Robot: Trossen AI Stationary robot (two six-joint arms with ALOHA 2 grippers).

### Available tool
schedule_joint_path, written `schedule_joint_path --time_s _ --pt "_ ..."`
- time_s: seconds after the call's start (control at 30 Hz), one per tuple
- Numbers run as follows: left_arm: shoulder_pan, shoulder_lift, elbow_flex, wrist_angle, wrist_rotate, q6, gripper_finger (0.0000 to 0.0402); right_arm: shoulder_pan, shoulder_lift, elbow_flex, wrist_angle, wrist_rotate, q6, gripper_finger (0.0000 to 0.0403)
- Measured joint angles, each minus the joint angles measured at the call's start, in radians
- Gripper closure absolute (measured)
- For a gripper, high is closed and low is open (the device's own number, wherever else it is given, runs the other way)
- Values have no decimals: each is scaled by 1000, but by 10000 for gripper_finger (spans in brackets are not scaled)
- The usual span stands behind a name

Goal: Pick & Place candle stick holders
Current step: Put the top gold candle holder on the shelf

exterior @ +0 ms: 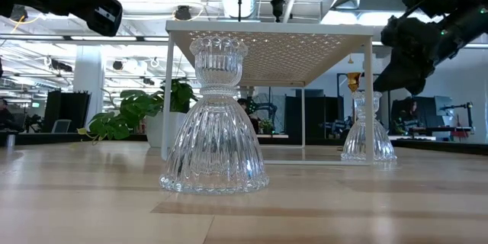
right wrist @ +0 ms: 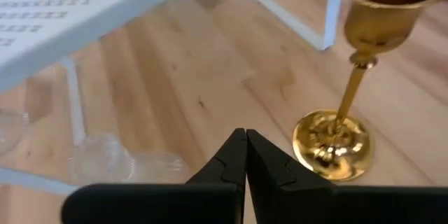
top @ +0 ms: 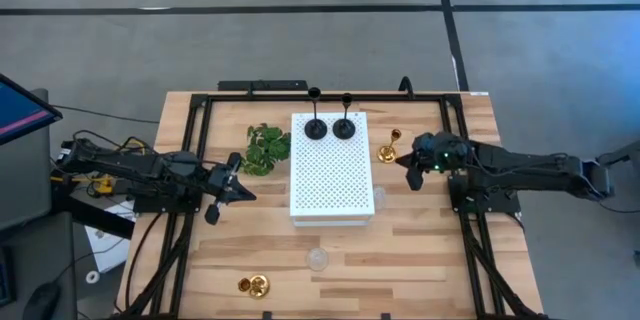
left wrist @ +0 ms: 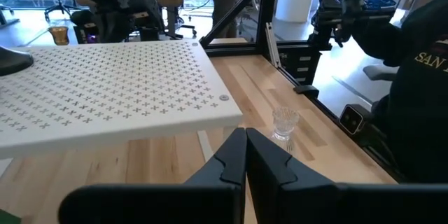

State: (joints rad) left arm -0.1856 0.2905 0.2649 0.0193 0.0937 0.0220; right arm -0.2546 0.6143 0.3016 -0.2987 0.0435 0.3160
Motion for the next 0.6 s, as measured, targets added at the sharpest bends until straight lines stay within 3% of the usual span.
schedule_joint_path --time_s 0.13,0.33,0.6 --pt "0 0 0 2 0 0 395 24 31 0 2 119 0 403" --pt "0 0 0 3 0 0 395 18 104 0 13 126 0 392" --pt "0 0 0 4 0 0 395 -26 226 0 141 177 -1 282"
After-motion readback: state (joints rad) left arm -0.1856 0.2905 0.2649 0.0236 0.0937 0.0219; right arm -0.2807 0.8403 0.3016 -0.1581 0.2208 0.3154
